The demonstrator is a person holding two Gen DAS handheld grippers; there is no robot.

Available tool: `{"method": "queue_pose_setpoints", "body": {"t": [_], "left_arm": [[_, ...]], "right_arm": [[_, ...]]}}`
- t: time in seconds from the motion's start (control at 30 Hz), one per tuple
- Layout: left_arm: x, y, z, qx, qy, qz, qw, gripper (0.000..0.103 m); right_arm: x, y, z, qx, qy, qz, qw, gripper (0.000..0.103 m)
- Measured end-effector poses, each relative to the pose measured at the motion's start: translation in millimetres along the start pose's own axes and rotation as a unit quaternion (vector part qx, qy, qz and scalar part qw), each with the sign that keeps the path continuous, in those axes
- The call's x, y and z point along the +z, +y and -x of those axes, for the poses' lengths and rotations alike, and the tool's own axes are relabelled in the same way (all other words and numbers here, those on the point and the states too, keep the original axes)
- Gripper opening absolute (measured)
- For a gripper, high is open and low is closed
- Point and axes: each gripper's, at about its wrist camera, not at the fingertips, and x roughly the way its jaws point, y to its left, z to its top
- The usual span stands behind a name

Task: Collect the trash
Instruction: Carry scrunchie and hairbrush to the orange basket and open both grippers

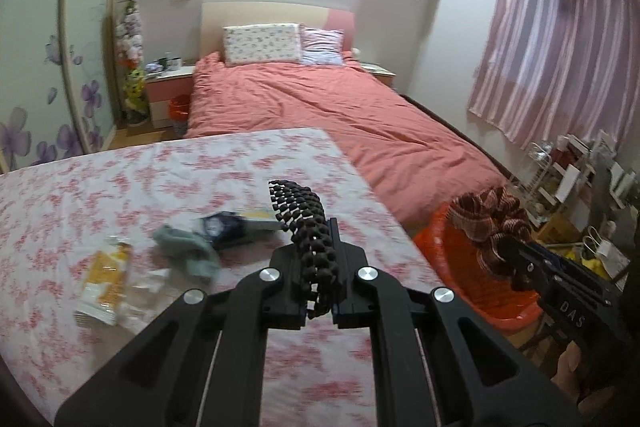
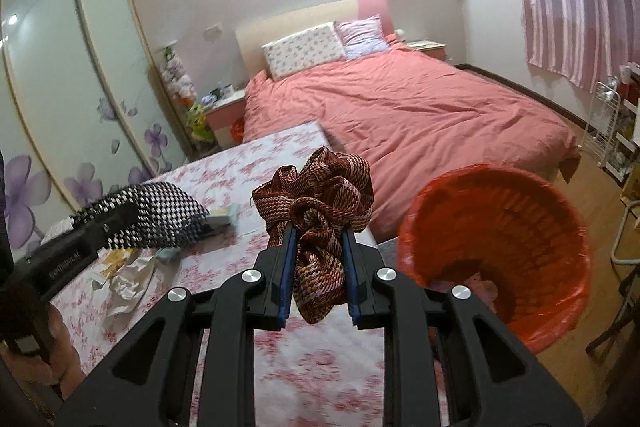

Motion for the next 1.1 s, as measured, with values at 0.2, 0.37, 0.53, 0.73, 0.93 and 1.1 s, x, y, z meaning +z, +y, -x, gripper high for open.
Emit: {"method": "queue_pose_setpoints", "body": {"t": [0.2,0.37,0.53,0.73,0.93,1.1], "left_arm": [[-5.5,-45.7,-13.1,-0.047,0.006,-0.02,0.9987,0.009],[-11.2,-83.4,-28.3,-0.083,0.017,-0.033,0.9958,0.009],[-15.7,-118.8,-45.3,-0.116,0.029,-0.046,0.9917,0.009],[-21.9,-159.0,-76.2,-0.148,0.052,-0.063,0.9856,0.009],[-31.9,-196.1,-115.9,-0.156,0.084,-0.086,0.9804,0.01],[-40.5,-197.8,-141.1,-0.14,0.108,-0.084,0.9807,0.036]], "right_arm": [[1.4,-34.1,11.9,-0.028,-0.024,-0.025,0.999,0.022],[1.0,-57.4,18.2,-0.054,-0.043,-0.036,0.997,0.022],[1.1,-86.0,15.3,-0.066,-0.051,-0.064,0.994,0.022],[-3.0,-121.8,-0.3,-0.079,-0.039,-0.096,0.992,0.022],[-6.0,-156.0,-19.0,-0.089,-0.02,-0.128,0.988,0.028],[-9.3,-174.2,-26.8,-0.093,-0.004,-0.142,0.985,0.046]]}}
